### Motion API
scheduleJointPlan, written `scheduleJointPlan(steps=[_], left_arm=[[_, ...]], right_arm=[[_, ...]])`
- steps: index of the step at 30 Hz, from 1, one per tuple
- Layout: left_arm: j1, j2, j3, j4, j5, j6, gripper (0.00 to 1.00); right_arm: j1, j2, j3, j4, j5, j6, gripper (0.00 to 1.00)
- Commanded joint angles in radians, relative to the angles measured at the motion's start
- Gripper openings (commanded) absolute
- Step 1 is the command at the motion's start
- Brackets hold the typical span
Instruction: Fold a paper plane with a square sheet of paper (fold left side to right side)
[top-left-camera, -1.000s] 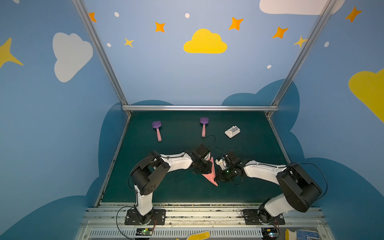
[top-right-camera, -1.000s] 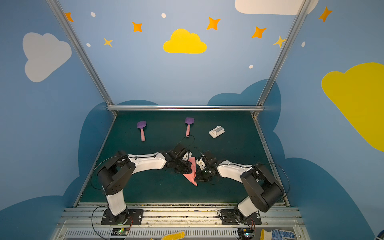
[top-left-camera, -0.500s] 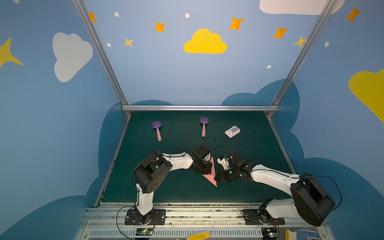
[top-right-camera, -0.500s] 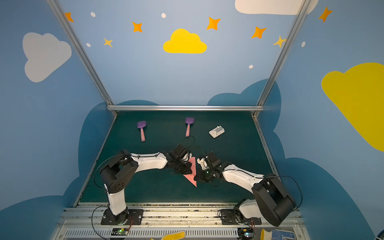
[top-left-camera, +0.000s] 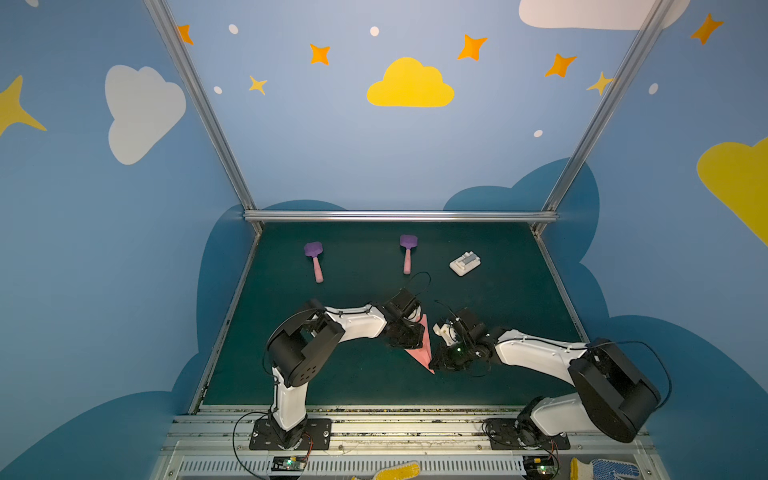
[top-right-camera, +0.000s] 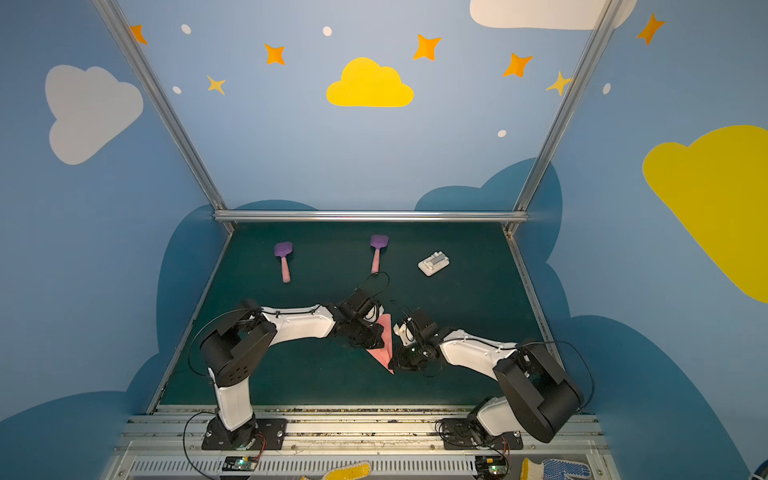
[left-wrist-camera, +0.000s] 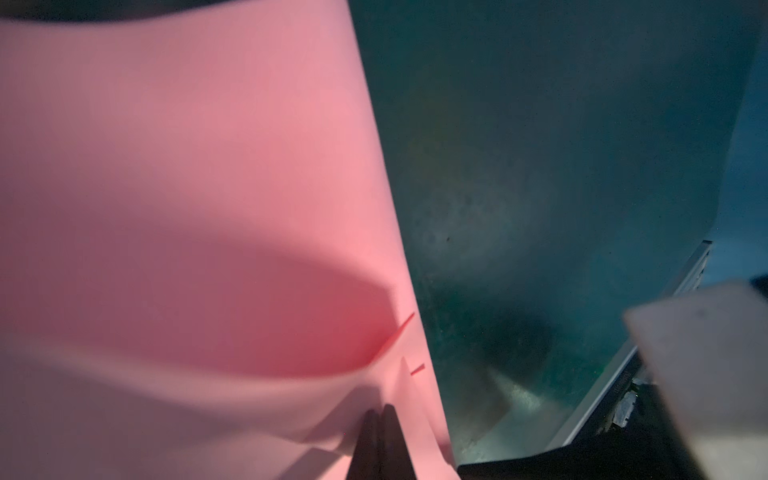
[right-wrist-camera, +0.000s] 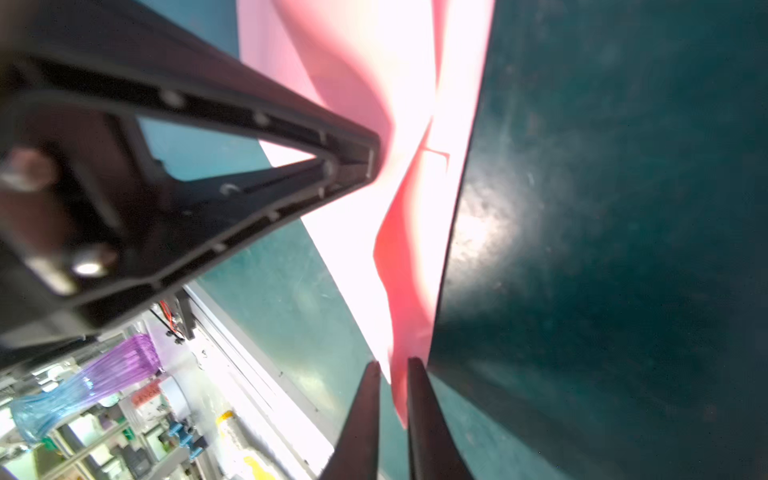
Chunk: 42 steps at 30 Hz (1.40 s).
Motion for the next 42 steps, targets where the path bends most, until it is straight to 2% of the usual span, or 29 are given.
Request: scheduleJointPlan(steps=[1, 13, 15, 17, 19, 20, 23, 30, 42], left_arm=[[-0.002, 0.019, -0.023, -0.004, -0.038, 0.002, 0.04], [-0.002, 0.017, -0.029, 0.005, -0.038, -0.004, 0.04], [-0.002, 0.015, -0.029, 0.005, -0.037, -0.003, 0.04], [-0.001, 0.014, -0.031, 0.007, -0.037, -0.004, 0.04], [-0.002, 0.014, -0.033, 0.010, -0.034, -0.007, 0.04], [-0.002, 0.014, -0.034, 0.011, -0.034, -0.010, 0.04], [-0.002, 0.017, -0.037, 0.013, -0.034, -0.011, 0.04], [-0.002, 0.021, -0.033, 0.014, -0.028, -0.023, 0.04], [-0.002, 0.026, -0.033, 0.012, -0.025, -0.016, 0.04]], right_arm=[[0.008, 0.018, 0.008, 0.019, 0.003, -0.003, 0.00], [0.012, 0.062, -0.044, 0.037, 0.011, 0.000, 0.01], [0.012, 0.023, -0.034, 0.010, 0.016, 0.003, 0.07], [0.013, -0.042, -0.017, -0.031, 0.032, 0.017, 0.20], [0.017, -0.107, -0.008, -0.067, 0.062, 0.039, 0.22], [0.019, -0.134, -0.007, -0.075, 0.078, 0.060, 0.21], [0.040, -0.174, -0.010, -0.067, 0.134, 0.143, 0.00], [0.088, -0.149, -0.045, 0.071, 0.235, 0.326, 0.00], [0.124, -0.027, 0.016, 0.111, 0.305, 0.365, 0.00]])
